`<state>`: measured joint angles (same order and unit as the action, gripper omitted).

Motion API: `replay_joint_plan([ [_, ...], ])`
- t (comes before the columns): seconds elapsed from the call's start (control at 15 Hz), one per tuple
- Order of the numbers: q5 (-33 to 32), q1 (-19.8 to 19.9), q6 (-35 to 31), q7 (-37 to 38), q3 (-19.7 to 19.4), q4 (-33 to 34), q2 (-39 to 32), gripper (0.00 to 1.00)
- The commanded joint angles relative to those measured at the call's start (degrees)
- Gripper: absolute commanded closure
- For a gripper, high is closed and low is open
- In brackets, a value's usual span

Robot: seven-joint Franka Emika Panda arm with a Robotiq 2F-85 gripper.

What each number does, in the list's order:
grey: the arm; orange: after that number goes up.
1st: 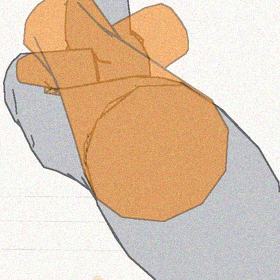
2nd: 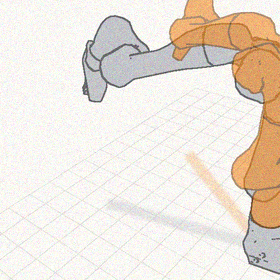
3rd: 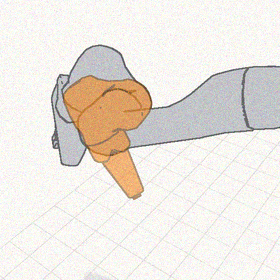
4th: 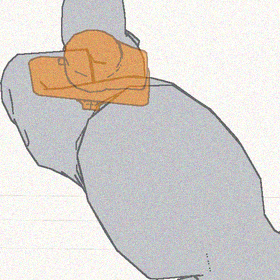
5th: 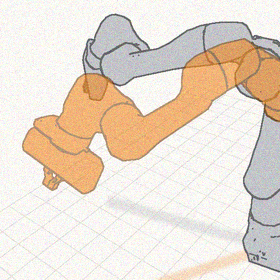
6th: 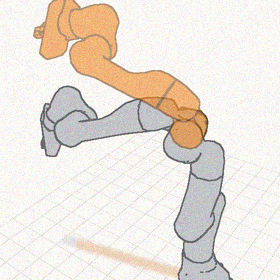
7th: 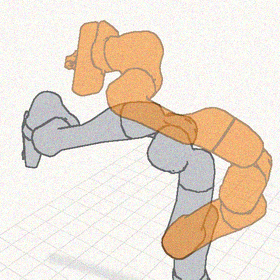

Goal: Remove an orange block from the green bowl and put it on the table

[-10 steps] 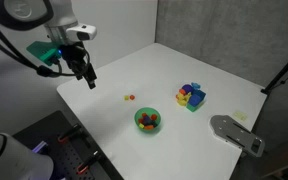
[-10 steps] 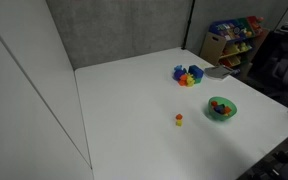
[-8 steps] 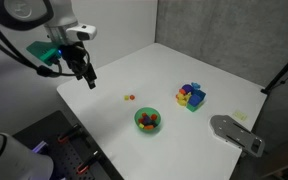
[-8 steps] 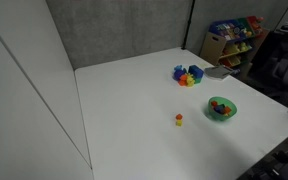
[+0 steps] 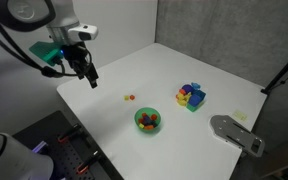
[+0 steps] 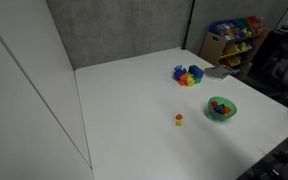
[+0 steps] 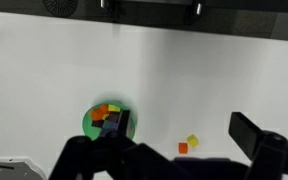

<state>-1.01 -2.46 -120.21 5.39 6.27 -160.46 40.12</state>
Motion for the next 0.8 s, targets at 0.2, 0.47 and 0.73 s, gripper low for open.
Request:
replay_joint_plan([
  [0.2,0.13,0.55,-12.3,-1.38,-2.2,4.37,-13.85,0.0],
  [0.47,0.21,1.3,-18.63,-2.41,-4.04,8.66,-24.96,0.0],
  [0.73,0.01,2.4,-20.65,-3.4,-5.8,15.4,-35.29,0.0],
])
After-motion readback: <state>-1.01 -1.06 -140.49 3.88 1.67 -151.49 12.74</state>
